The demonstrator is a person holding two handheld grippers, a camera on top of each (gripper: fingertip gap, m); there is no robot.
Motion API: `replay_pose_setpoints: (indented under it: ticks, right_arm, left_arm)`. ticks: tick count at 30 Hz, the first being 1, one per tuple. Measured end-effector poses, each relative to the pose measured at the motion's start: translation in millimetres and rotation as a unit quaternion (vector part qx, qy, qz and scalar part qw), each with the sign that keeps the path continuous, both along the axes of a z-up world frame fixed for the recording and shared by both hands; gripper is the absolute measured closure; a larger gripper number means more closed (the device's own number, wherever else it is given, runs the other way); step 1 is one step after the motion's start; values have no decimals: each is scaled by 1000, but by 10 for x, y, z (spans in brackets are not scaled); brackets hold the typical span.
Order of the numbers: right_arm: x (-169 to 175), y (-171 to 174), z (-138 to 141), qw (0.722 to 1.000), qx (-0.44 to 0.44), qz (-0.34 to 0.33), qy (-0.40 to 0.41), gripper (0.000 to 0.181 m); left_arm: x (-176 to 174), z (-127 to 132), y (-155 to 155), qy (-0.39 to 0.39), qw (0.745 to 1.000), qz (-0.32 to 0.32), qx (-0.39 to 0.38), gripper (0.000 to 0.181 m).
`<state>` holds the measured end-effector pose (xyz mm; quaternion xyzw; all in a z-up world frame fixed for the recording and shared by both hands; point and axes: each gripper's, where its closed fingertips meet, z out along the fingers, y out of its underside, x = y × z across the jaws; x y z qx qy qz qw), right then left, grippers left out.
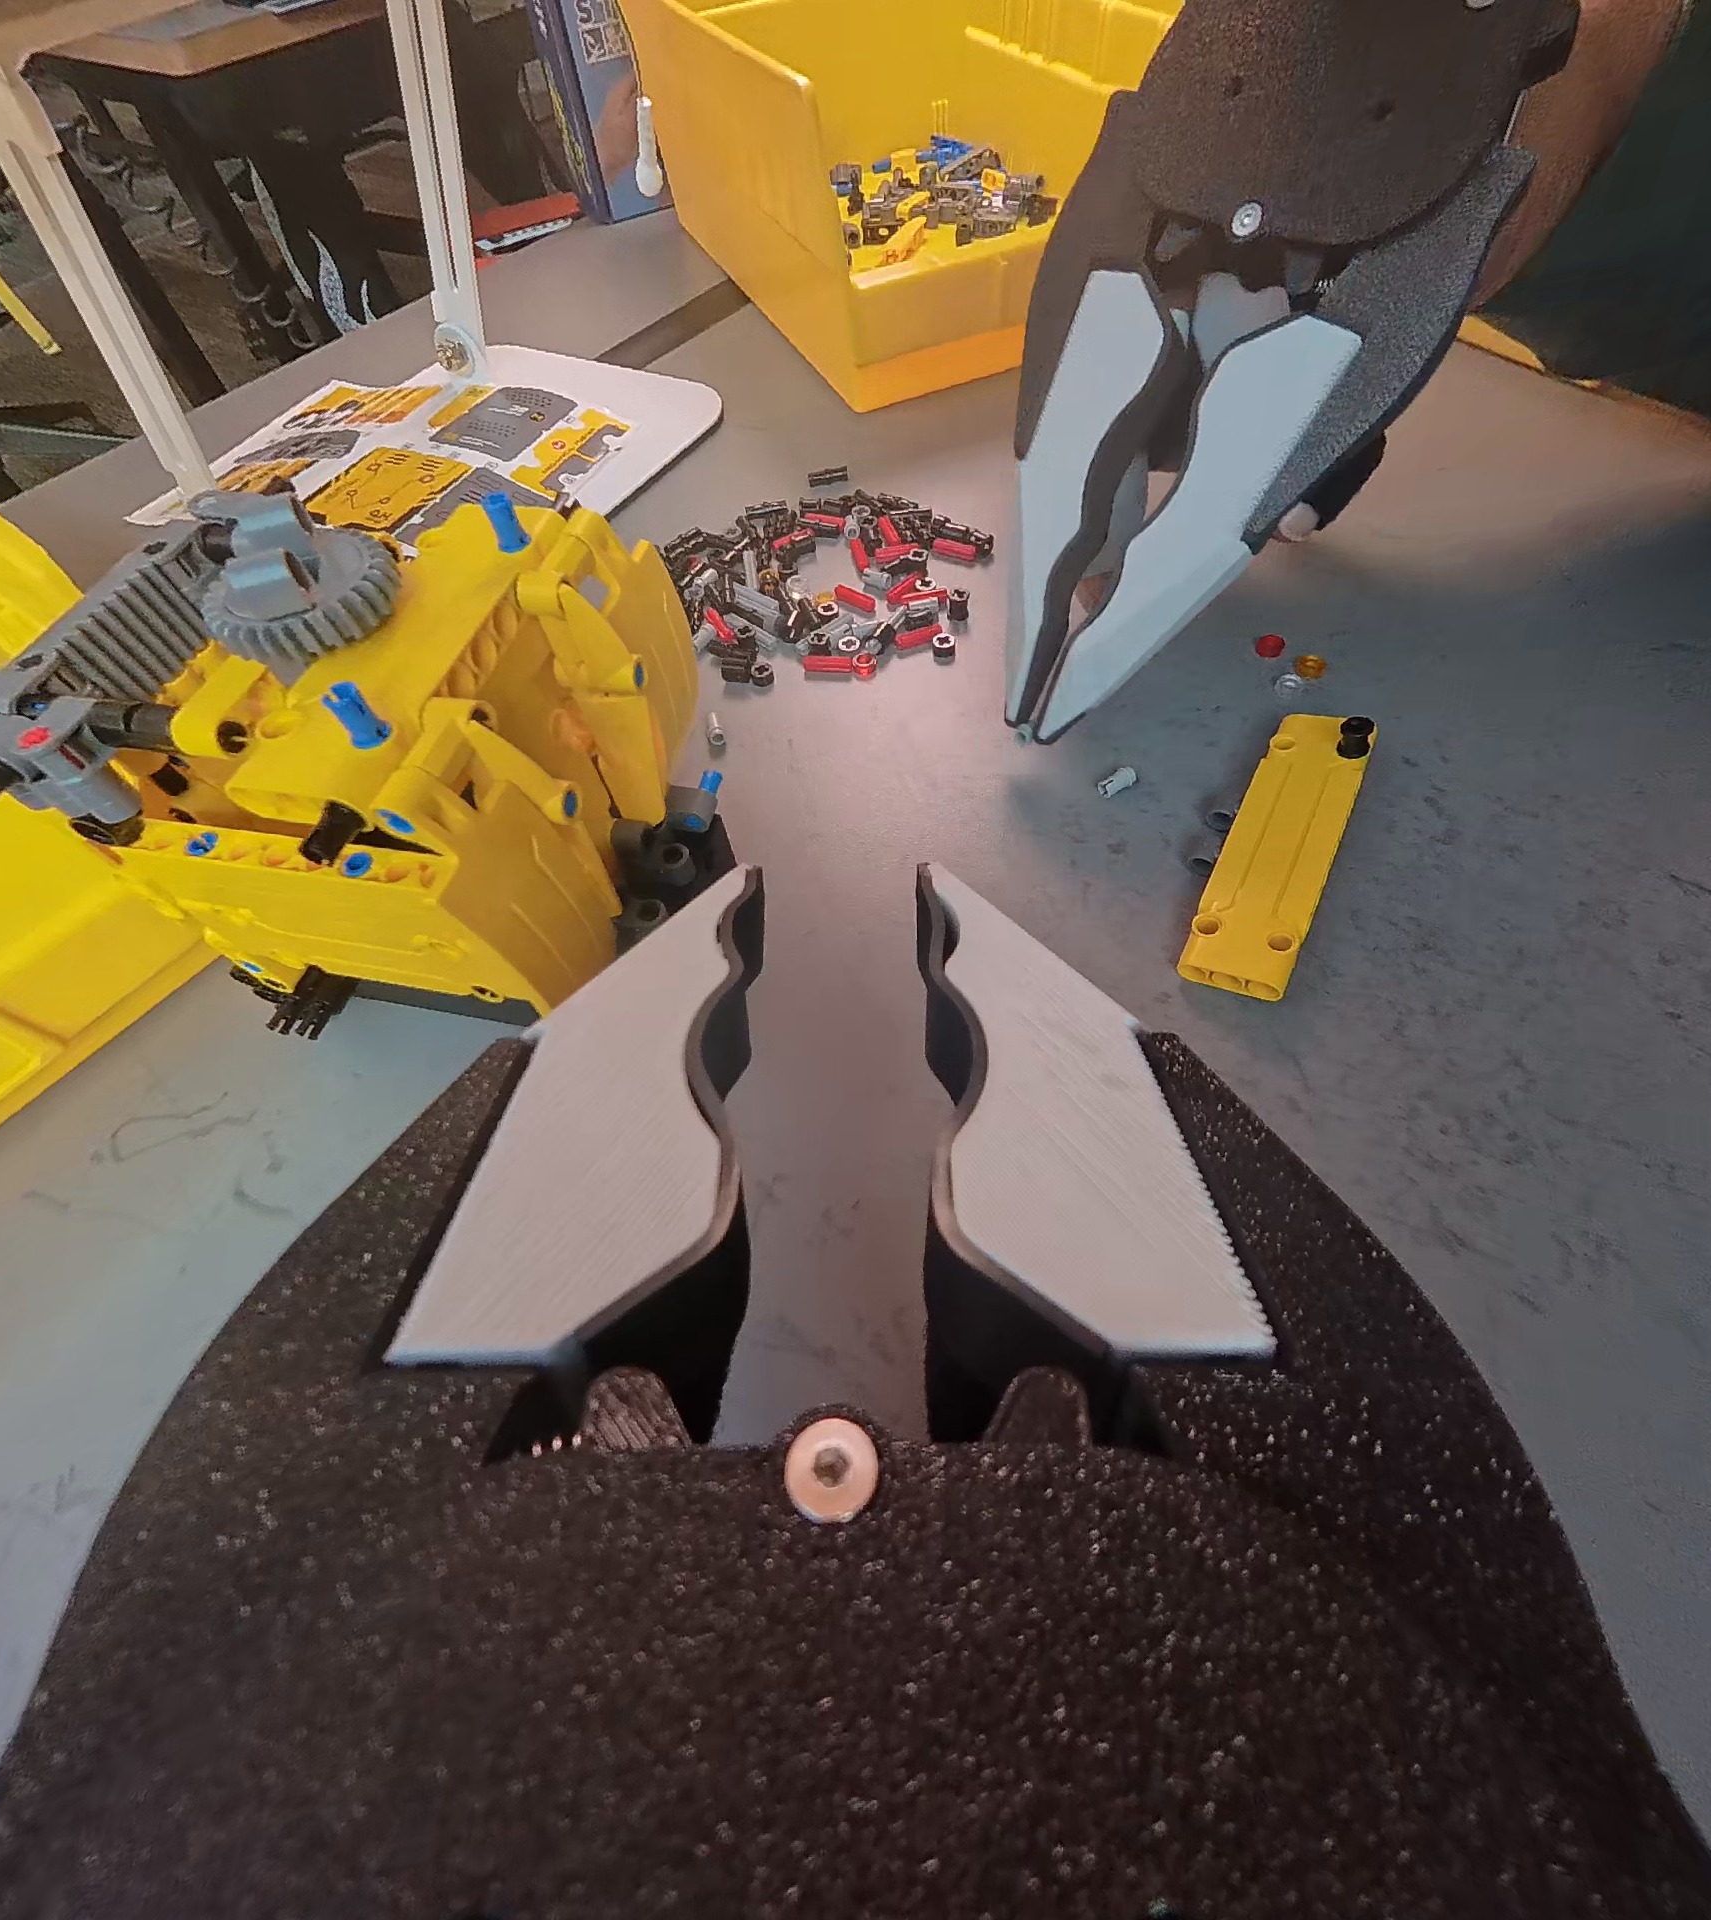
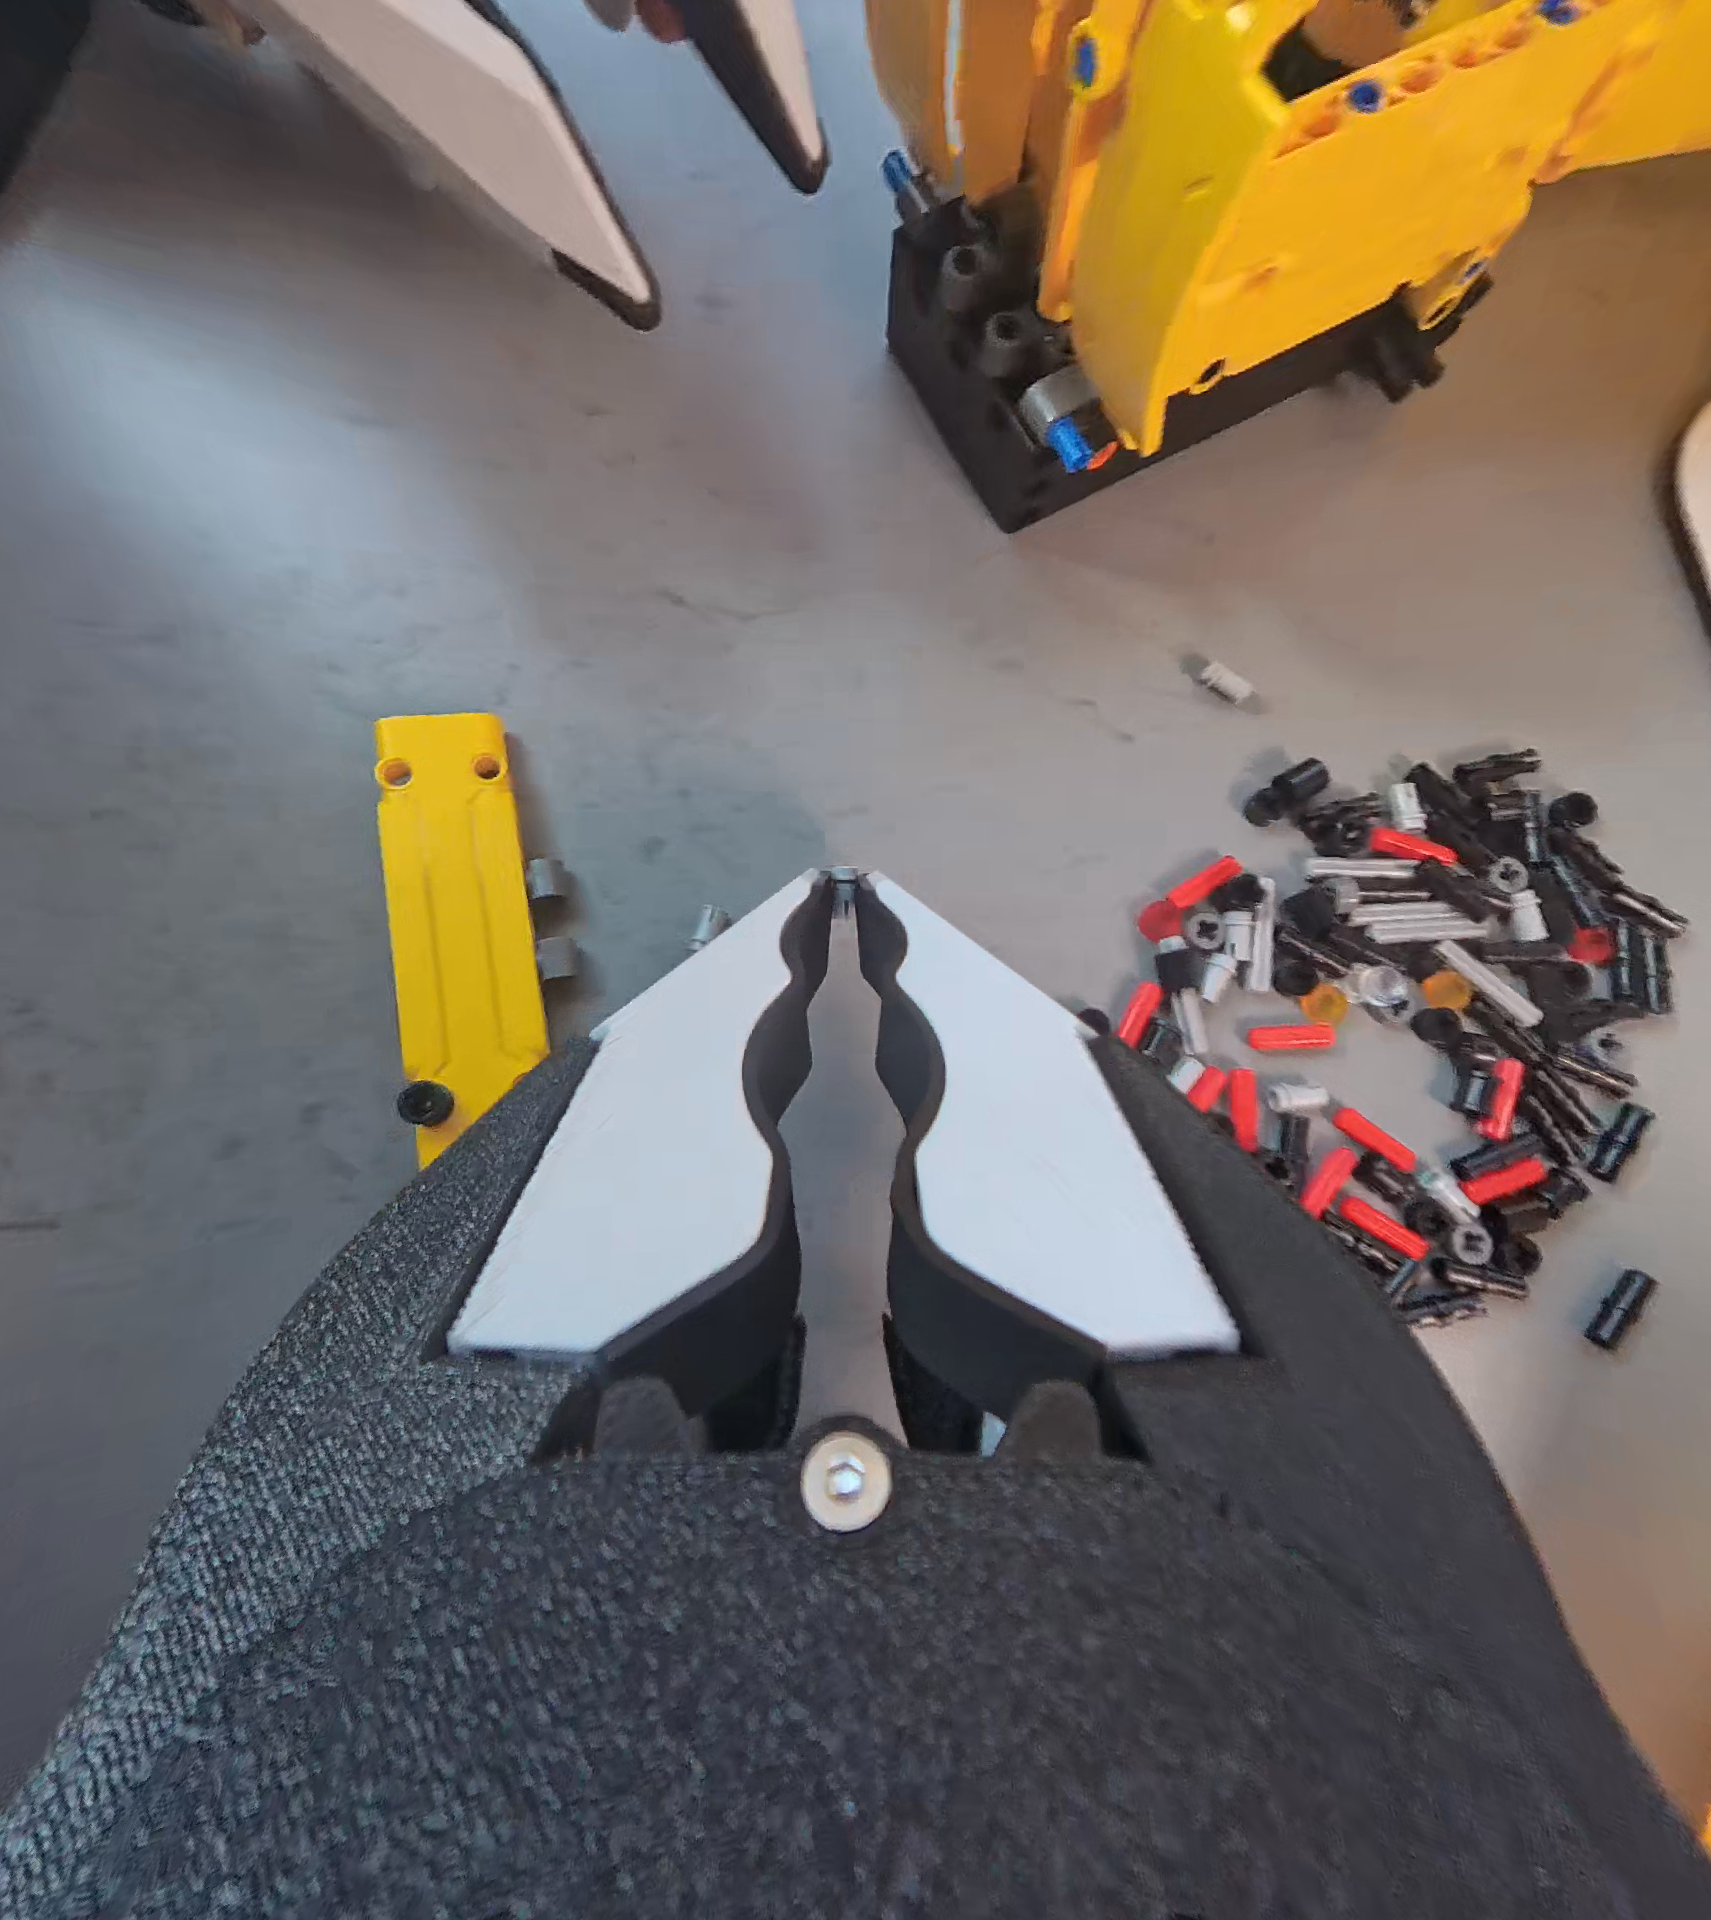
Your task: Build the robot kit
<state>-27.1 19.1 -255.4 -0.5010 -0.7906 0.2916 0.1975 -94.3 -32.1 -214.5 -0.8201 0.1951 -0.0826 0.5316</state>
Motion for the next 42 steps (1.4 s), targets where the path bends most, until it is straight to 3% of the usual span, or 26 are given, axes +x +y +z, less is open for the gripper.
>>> replay_pose_setpoints:
  ticks: [7, 11, 15, 21, 26, 30, 35, 42]
  right_arm:
    - [15, -38, -73, 1000, -2, 10, -18, 174]
    - [-254, 162, 84, 999, -16, -35, 7, 167]
    - [-536, 446, 24, 999, 32, -43, -4, 164]
    - [-762, 521, -76, 998, 44, -18, -36, 164]
    - [-780, 512, -107, 998, 39, -13, -54, 175]
    - [-647, 342, 4, 999, 8, -5, -33, 176]
    - [-66, -285, 283, 998, -23, 55, 15, 176]
    - [578, -858, 120, 996, -2, 87, 11, 176]
  left_arm:
    - [4, -2, -2, 3, 1000, -1, 1, 152]
    - [6, -10, 0, 4, 1000, -1, -1, 152]
    - [-6, -4, -2, 4, 1000, 1, 0, 153]
    - [-27, 1, -2, 1, 1000, 3, 0, 153]
    - [-30, 6, -2, -5, 1000, 2, 0, 153]
    - [-26, 4, -3, -3, 1000, 1, 0, 153]
    - [13, -17, -12, 8, 1000, -6, -3, 153]
    - [335, -87, -107, 39, 996, -77, -10, 151]
